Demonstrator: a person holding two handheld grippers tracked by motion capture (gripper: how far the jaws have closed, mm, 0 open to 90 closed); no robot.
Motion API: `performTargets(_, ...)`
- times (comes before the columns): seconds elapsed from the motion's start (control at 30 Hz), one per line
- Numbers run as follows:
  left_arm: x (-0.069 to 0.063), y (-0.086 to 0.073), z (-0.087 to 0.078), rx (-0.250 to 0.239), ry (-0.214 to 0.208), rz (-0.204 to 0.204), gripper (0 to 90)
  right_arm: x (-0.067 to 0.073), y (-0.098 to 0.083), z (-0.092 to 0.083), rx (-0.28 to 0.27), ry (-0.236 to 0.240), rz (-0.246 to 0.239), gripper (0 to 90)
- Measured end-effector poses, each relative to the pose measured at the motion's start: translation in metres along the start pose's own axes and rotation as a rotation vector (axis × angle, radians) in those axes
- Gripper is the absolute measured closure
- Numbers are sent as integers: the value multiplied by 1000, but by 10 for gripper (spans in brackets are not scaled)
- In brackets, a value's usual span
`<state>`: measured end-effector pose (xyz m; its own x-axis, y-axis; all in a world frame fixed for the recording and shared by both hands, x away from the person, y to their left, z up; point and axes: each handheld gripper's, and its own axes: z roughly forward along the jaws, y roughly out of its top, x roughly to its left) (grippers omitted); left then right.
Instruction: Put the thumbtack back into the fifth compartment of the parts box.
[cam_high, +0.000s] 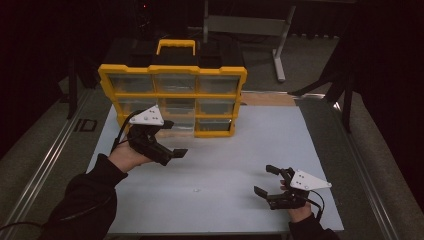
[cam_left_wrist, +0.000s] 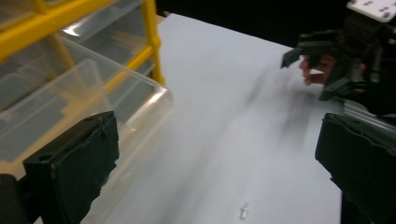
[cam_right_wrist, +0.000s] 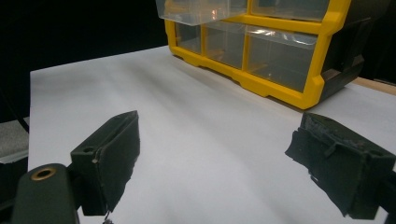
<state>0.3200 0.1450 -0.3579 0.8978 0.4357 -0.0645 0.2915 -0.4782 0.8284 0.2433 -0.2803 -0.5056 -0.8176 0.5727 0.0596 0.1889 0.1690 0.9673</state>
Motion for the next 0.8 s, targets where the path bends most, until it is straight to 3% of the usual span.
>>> performTargets(0.37, -21, -8, 8, -9, -41, 30, 0, 0, 0, 0, 1, 1, -3, 139)
performTargets(0.8, -35, -25, 21, -5, -69, 44, 0, 0, 0, 0, 1, 4, -1, 139)
